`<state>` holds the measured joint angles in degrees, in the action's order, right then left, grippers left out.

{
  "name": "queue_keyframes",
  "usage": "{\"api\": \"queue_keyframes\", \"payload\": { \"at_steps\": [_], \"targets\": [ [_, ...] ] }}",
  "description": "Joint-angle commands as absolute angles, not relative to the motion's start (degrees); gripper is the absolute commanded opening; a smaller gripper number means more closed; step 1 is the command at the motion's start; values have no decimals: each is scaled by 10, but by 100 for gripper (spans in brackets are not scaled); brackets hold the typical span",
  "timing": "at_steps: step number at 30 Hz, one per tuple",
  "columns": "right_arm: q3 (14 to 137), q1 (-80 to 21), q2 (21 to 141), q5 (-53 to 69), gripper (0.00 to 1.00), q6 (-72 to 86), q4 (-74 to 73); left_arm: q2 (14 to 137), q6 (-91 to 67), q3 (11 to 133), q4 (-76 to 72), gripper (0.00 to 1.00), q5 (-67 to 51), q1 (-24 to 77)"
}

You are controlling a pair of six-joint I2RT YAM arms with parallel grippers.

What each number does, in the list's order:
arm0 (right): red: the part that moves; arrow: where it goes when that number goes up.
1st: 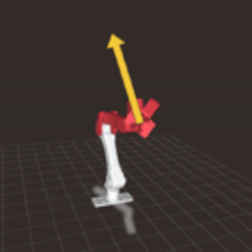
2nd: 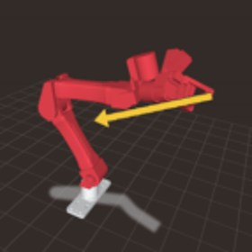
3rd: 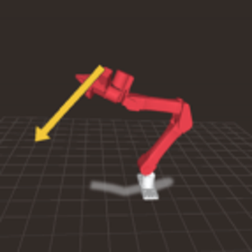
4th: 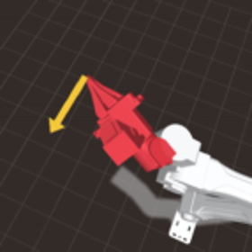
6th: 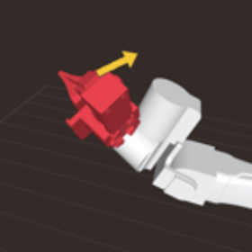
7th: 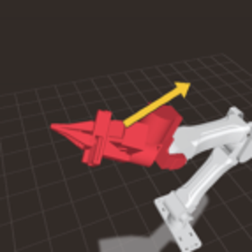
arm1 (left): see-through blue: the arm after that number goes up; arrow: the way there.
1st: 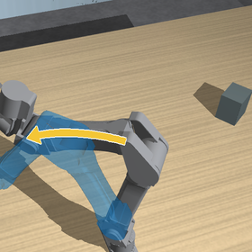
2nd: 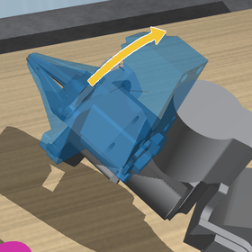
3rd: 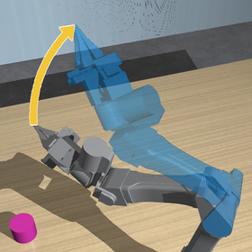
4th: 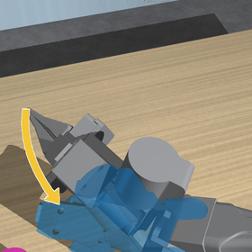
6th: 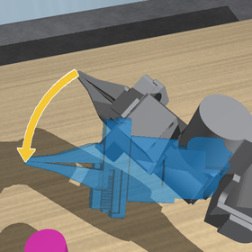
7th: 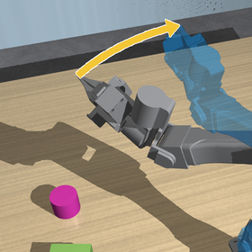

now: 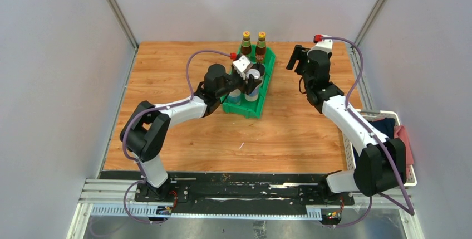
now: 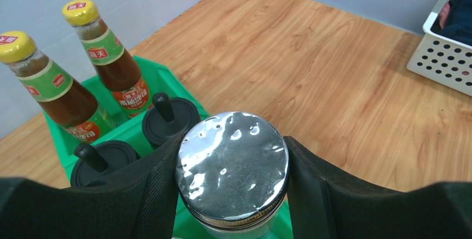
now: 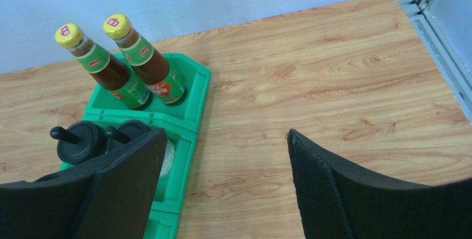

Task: Organize the condiment bottles
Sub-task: Place the bottle in the storage box.

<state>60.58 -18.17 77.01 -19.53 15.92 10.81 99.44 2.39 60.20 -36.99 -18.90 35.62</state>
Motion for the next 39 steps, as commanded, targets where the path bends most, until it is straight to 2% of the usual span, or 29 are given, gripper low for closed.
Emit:
{"api": "queue_keyframes", "payload": {
  "at_steps": [1,39],
  "targets": [
    [628,-168,783,-191,83,170,128,1004,25,636,-421,0,-213,346],
    [625,-159,811,-173,82,178,142,1069,41,650,-436,0,-269,328]
  ]
}}
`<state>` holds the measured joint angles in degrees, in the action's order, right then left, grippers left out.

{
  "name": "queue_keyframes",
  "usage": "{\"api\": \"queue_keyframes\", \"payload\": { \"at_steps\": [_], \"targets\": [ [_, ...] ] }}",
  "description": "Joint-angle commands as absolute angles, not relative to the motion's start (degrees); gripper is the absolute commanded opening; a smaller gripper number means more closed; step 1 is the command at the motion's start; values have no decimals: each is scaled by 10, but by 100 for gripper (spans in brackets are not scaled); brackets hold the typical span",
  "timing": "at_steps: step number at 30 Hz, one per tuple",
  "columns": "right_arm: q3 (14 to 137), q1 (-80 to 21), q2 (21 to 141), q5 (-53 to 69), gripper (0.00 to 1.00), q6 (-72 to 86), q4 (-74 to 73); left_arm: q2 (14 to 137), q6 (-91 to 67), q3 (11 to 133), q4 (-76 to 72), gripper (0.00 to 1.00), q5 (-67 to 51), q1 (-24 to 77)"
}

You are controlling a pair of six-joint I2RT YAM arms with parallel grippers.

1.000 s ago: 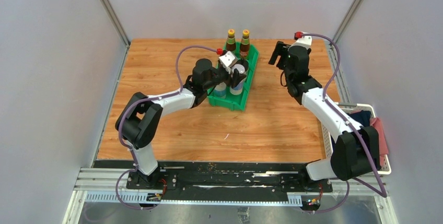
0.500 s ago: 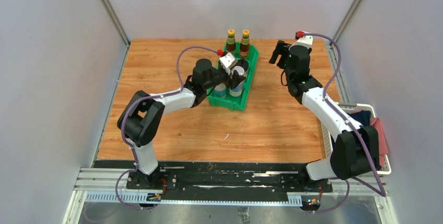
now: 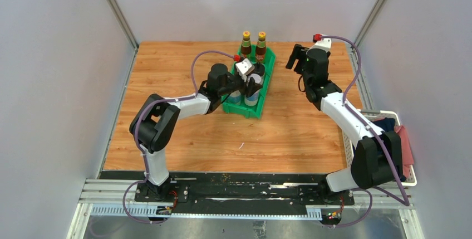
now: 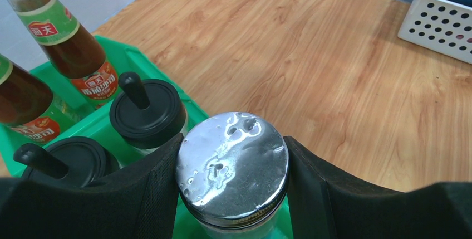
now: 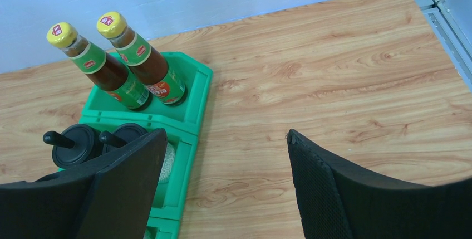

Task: Organize the condiment bottles
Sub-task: Place the bottle in the storage box.

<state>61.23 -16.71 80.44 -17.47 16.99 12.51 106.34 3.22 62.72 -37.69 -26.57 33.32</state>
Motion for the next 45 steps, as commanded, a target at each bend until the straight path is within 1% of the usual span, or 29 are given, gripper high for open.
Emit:
{"api": "queue_keyframes", "payload": {
  "at_steps": [1,18,30,45],
  "targets": [
    [625,-158,812,-172,82,178,142,1071,40,648,-440,0,-268,328],
    [629,-158,820,-170,82,171,145,1081,22,605,-534,0,-240,328],
    [623,-158,815,-165,82,173,144,1081,-20,561,-585,0,-227,328],
    [619,-158,810,-162,82,173,144,1080,-24,554,-576,0,-236,328]
  ]
}}
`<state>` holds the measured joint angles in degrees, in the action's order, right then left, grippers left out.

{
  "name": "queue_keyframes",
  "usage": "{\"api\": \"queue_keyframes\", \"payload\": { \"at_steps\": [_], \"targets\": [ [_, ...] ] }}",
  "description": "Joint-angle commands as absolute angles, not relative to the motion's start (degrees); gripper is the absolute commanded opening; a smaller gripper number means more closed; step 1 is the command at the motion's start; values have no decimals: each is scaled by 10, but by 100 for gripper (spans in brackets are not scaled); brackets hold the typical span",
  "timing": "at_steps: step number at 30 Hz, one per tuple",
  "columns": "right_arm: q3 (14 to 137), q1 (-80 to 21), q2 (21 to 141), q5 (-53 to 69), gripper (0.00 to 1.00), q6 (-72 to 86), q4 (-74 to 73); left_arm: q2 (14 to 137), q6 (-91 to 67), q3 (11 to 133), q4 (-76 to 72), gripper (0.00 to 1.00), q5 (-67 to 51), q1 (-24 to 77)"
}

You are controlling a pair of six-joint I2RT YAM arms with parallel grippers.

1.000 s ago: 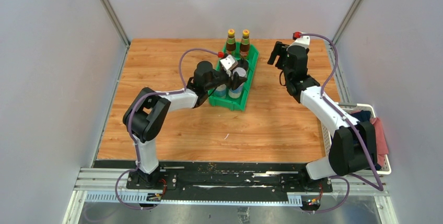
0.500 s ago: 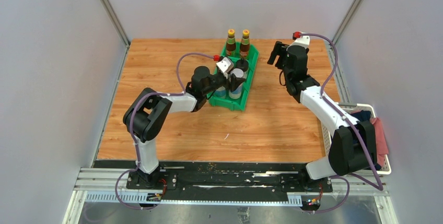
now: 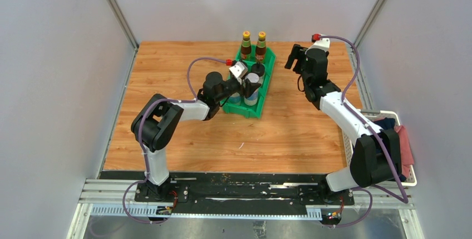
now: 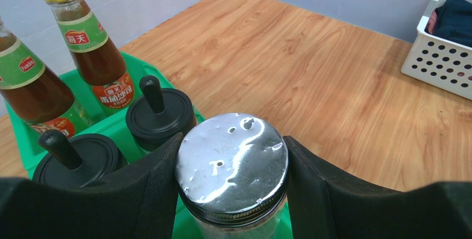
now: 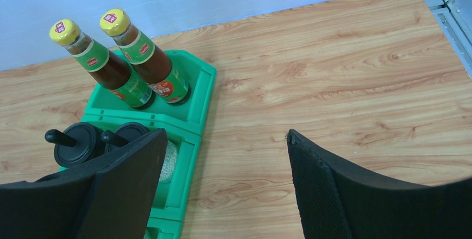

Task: Organize the condiment bottles
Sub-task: Place the bottle in the storage box.

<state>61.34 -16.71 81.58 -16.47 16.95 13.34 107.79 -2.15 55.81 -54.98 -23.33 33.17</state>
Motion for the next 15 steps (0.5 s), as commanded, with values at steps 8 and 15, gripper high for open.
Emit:
{"api": "queue_keyframes", "payload": {
  "at_steps": [8,15],
  "targets": [
    [620,-159,809,-162,82,174,144,1075,-22,553,-563,11,-232,327],
    [622,-158,809,-163,82,172,142,1075,-25,554,-556,31,-222,328]
  ]
}}
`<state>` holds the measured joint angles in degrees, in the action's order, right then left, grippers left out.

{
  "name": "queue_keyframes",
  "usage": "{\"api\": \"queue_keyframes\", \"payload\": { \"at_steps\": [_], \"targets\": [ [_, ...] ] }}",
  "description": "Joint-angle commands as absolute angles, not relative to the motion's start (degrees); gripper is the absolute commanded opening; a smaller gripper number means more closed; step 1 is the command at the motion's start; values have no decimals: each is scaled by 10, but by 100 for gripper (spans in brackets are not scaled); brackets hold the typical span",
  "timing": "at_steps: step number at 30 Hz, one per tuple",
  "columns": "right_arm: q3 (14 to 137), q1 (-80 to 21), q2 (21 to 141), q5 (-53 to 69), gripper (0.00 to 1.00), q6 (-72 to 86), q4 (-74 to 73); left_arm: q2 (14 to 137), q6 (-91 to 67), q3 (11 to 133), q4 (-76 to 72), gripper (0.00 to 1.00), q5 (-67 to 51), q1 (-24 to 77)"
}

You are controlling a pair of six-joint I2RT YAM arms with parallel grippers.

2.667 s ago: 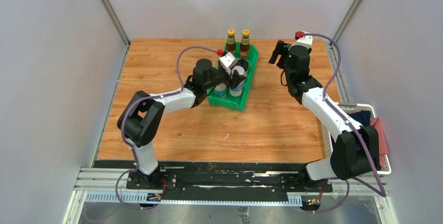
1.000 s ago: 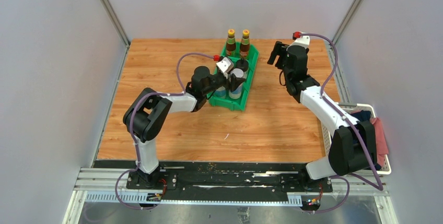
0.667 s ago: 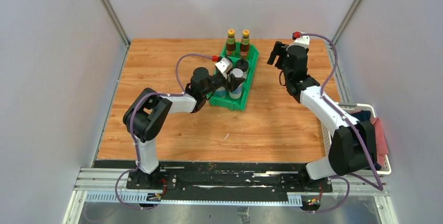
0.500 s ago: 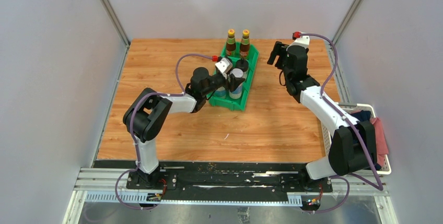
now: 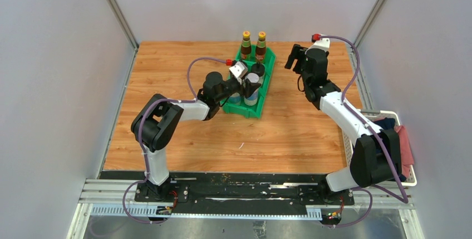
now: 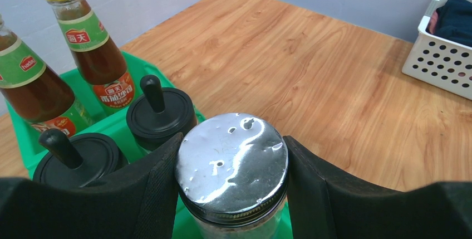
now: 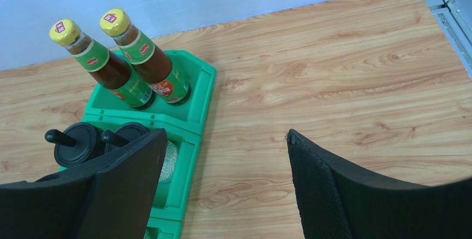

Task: Organize the condiment bottles
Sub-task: Place the bottle in the storage box.

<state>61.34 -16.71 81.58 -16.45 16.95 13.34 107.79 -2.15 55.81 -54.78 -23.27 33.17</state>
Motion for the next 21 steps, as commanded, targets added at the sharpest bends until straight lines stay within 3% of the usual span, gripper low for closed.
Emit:
{"api": "queue_keyframes", "payload": {
  "at_steps": [1,4,10,11,13,14,17,21],
  "targets": [
    [623,-158,809,-163,82,172,142,1074,-25,554,-554,34,-220,328],
    [624,-158,809,-162,82,172,142,1073,-24,555,-548,41,-217,328],
    [624,-158,809,-162,82,173,142,1073,-22,556,-538,43,-216,328],
    [623,-158,808,-162,82,172,142,1073,-21,555,-537,37,-218,328],
    [622,-158,808,-162,82,173,143,1072,-21,555,-536,12,-218,328],
    [622,-158,808,-161,82,174,143,1072,-21,555,-537,6,-217,328],
    [622,-158,807,-161,82,174,143,1070,-22,554,-538,0,-215,328],
    [619,-158,805,-161,82,175,144,1069,-19,555,-535,0,-219,328]
  ]
}}
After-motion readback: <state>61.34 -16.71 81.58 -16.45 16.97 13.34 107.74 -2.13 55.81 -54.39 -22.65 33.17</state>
